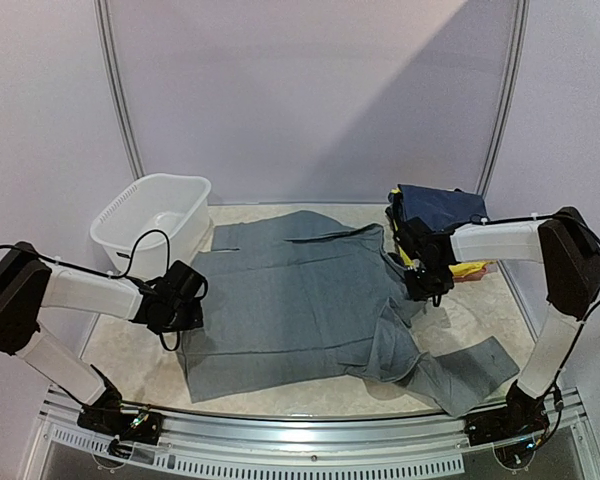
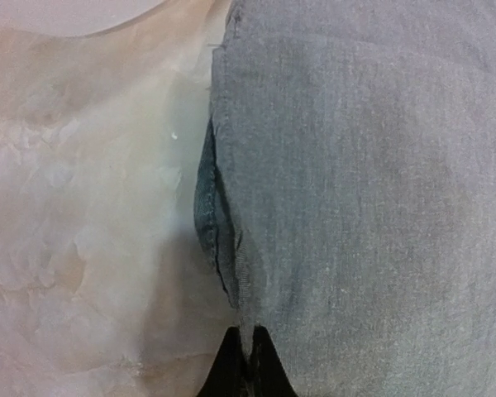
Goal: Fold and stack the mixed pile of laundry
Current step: Adjust the crumpled shirt at the center of the board.
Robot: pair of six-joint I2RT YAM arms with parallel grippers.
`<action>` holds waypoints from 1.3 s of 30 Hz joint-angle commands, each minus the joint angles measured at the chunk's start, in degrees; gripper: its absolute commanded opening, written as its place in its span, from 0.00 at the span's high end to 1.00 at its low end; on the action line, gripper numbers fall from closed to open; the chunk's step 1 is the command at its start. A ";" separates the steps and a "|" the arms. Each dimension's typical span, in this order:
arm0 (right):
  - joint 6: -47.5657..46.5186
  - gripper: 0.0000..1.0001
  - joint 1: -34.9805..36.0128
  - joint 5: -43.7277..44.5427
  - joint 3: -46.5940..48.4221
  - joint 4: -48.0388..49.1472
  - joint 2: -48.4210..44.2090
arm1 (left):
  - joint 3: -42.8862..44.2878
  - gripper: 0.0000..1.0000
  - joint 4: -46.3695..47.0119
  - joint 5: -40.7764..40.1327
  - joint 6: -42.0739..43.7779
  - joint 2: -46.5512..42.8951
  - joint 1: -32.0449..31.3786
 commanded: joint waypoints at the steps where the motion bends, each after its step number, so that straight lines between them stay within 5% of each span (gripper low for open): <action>1: 2.63 0.61 -1.72 -6.57 -4.96 4.98 -4.36 | 1.02 1.00 -4.30 -3.14 0.45 -1.08 1.18; 11: 5.98 0.31 -1.74 -5.39 -10.56 0.39 -12.64 | -1.57 1.00 -3.92 -4.05 -0.07 -4.02 2.88; 17: 6.27 0.28 -1.35 -9.64 -11.16 -3.02 -23.02 | -2.36 1.00 -4.16 -5.35 0.63 -7.51 2.74; 23: 2.60 0.28 4.16 -19.98 -6.38 2.28 -29.30 | -2.84 0.77 -5.24 -5.59 3.03 -14.98 2.50; 32: 2.22 0.27 12.94 -18.11 5.77 0.26 -12.28 | -1.07 0.27 -7.12 -7.67 6.45 -20.73 -1.69; 39: 2.19 0.28 13.07 -19.57 13.46 2.75 -1.89 | 6.55 0.34 -2.06 0.75 13.25 -13.56 -2.80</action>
